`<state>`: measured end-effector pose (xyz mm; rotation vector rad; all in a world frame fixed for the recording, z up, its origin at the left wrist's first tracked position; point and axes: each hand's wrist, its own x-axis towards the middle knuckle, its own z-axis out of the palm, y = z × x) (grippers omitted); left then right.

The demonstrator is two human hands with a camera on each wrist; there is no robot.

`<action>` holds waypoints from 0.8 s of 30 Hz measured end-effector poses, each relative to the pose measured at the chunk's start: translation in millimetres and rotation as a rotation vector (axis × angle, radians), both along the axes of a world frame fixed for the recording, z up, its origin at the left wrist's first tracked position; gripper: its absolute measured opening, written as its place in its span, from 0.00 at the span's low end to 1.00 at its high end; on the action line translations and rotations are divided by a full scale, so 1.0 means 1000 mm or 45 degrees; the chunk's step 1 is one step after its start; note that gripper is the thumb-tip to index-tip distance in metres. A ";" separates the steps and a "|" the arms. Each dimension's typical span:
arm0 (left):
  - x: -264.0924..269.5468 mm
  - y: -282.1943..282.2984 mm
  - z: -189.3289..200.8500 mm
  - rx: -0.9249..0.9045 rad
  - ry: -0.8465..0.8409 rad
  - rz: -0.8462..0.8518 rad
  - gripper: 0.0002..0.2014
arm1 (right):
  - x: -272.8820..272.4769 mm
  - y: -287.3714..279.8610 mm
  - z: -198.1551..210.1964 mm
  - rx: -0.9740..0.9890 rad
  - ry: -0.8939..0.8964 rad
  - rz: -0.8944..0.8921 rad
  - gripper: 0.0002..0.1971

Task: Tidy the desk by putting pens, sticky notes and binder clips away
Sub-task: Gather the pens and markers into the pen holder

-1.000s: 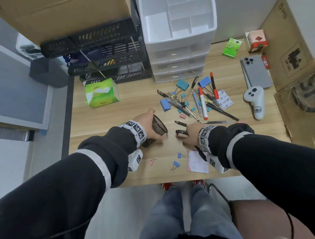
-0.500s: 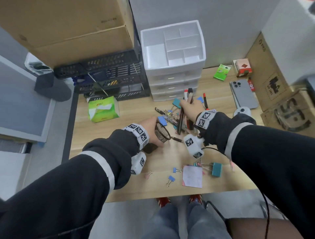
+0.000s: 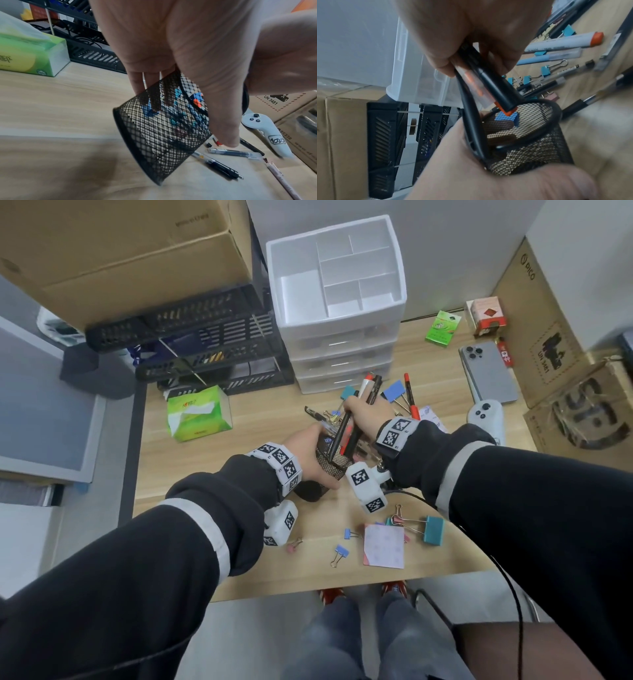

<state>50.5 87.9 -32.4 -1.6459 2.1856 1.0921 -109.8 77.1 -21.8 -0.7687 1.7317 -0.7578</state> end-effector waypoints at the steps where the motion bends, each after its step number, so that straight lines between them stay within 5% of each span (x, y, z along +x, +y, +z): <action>1: 0.000 -0.001 0.000 0.006 -0.002 0.001 0.52 | 0.001 0.002 0.000 -0.026 0.025 0.000 0.10; 9: 0.002 -0.003 0.001 0.015 0.025 -0.008 0.52 | -0.008 0.002 -0.011 -0.088 0.062 -0.103 0.06; 13: 0.000 -0.003 0.001 0.001 0.053 0.019 0.51 | -0.008 0.008 -0.013 -0.043 0.062 0.043 0.08; 19: -0.001 -0.007 0.002 -0.032 0.062 0.039 0.49 | -0.001 0.016 -0.024 0.045 0.036 0.179 0.28; 24: 0.003 -0.007 0.001 -0.049 0.049 0.038 0.49 | -0.006 0.011 -0.028 0.039 -0.094 0.142 0.15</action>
